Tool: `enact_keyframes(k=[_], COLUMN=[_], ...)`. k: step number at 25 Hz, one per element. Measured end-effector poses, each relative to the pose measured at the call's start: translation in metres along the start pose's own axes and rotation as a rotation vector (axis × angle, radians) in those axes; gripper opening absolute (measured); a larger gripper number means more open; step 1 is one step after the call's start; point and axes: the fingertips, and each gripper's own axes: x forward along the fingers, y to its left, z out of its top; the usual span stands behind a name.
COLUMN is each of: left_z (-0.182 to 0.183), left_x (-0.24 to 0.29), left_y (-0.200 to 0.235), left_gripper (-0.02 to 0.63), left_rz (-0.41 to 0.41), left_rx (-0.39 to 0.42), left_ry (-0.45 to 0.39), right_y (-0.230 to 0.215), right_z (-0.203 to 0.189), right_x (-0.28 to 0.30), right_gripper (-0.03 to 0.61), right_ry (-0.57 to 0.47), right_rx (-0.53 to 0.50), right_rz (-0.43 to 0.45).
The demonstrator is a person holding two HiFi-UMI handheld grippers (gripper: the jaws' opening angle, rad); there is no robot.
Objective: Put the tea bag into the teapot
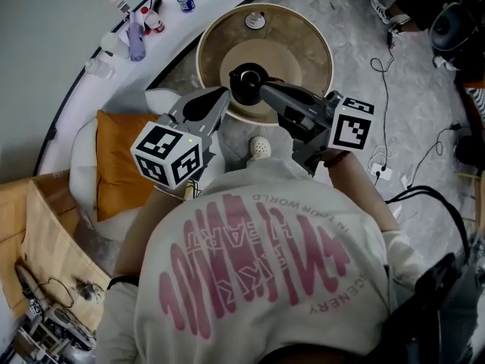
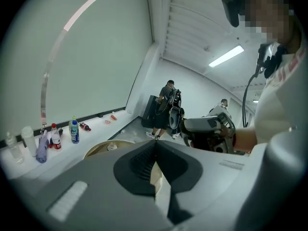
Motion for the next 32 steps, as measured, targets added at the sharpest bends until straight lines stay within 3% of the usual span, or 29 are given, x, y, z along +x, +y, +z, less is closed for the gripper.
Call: enact_keyframes(k=[3, 9, 16, 24, 32], left_z=[0.01, 0.016, -0.019, -0.044, -0.056], left_x=[-0.03, -0.09, -0.147, -0.175, -0.183], left_y=[-0.017, -0.034, -0.045, -0.063, -0.072], left_gripper=[0.014, 0.015, 0.015, 0.015, 0.015], left_rz=[-0.034, -0.025, -0.011, -0.065, -0.098], left_rx=[-0.011, 0.079, 0.058, 0.006, 0.003], left_ry=[-0.062, -0.082, -0.071, -0.081, -0.073], right_y=[0.024, 0.061, 0.097, 0.111, 0.112], right_z=[-0.005, -0.023, -0.067, -0.111, -0.122], right_x=[0.001, 0.002, -0.005, -0.019, -0.035], right_gripper=[0.006, 0.006, 0.006, 0.006, 0.006], right_ry=[-0.013, -0.027, -0.04, -0.057, -0.144], right_rx=[-0.039, -0.038, -0.072, -0.052, 0.059], right_rz=[0.006, 0.025, -0.006, -0.071, -0.084])
